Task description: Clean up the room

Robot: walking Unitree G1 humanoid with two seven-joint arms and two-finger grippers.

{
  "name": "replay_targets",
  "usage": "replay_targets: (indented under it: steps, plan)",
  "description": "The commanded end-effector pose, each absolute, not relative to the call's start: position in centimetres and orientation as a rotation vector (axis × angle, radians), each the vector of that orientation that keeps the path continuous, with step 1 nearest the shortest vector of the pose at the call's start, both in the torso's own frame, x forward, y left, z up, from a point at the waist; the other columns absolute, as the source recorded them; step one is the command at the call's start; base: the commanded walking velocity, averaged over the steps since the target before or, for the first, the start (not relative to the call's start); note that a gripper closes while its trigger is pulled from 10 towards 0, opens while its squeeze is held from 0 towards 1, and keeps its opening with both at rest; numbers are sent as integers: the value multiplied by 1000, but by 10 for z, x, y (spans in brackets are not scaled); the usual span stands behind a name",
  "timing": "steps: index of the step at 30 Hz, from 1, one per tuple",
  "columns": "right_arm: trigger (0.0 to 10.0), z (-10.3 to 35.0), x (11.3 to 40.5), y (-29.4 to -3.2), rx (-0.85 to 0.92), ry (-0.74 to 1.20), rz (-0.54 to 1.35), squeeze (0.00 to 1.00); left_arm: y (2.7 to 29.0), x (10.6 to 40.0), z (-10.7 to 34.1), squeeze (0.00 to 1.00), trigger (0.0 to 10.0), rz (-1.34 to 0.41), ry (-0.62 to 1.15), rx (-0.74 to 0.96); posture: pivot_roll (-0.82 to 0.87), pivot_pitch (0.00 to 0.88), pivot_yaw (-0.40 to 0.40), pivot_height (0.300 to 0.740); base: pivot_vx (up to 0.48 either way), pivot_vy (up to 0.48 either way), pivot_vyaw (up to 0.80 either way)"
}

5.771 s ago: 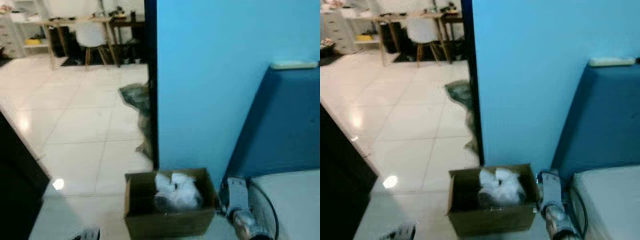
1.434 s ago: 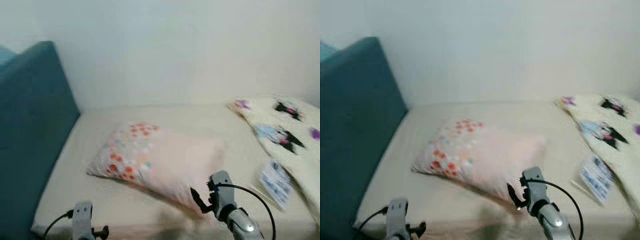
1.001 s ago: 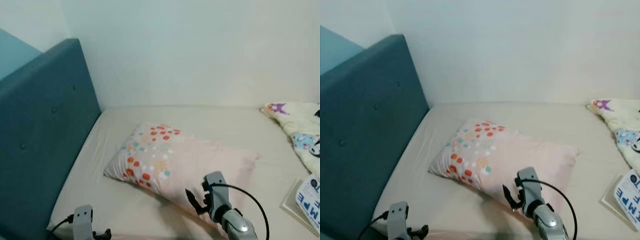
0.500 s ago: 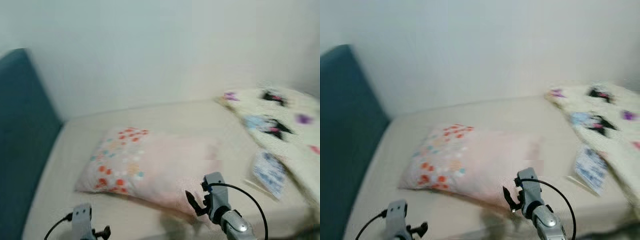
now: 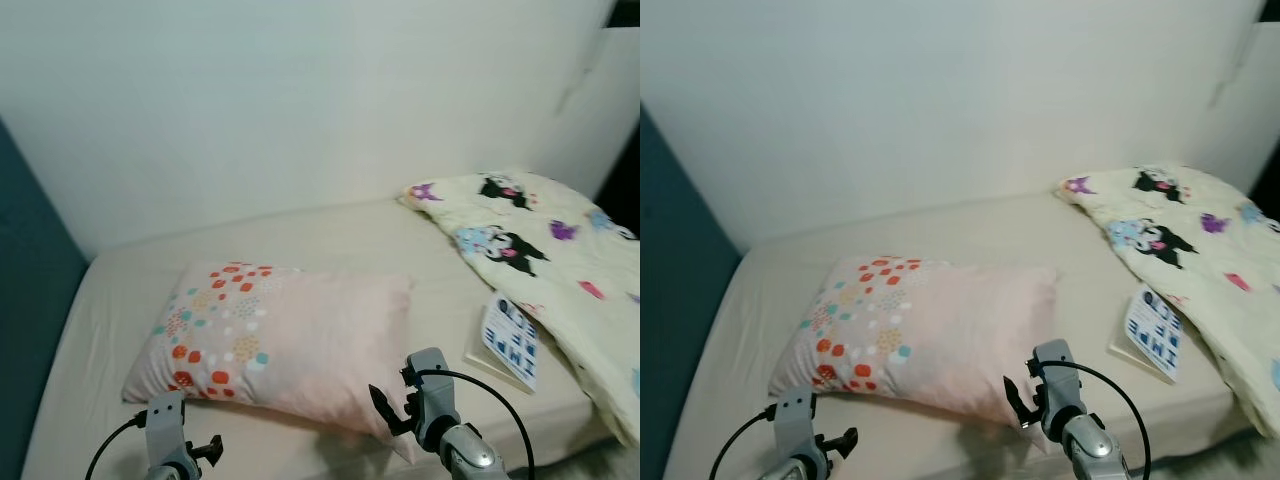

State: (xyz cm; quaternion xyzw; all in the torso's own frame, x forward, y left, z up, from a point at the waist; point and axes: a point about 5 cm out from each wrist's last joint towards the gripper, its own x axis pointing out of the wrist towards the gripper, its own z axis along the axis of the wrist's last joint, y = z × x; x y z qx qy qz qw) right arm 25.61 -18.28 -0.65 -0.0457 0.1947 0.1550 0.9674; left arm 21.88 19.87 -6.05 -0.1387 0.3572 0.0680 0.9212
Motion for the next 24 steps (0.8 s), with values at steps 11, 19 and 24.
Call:
replay_targets:
  steps: [11, 19, 24]
  plan:
    - [10000, -6, 254, -184, -79, 394, 315, 0, 194, 245, -44, 0, 10000, 223, 611, -569, -125, 30, 29, 731, 0, 0, 0]
    - [10000, -7, 249, -186, -60, 391, 297, 0, 194, 268, -27, 0, 10000, 250, 484, -787, -147, 56, 35, 731, 0, 0, 0]
    - [10000, -10, 244, -194, 3, 412, 223, 0, 184, 271, -26, 0, 10000, 214, 474, -918, -160, 87, 36, 731, 0, 0, 0]
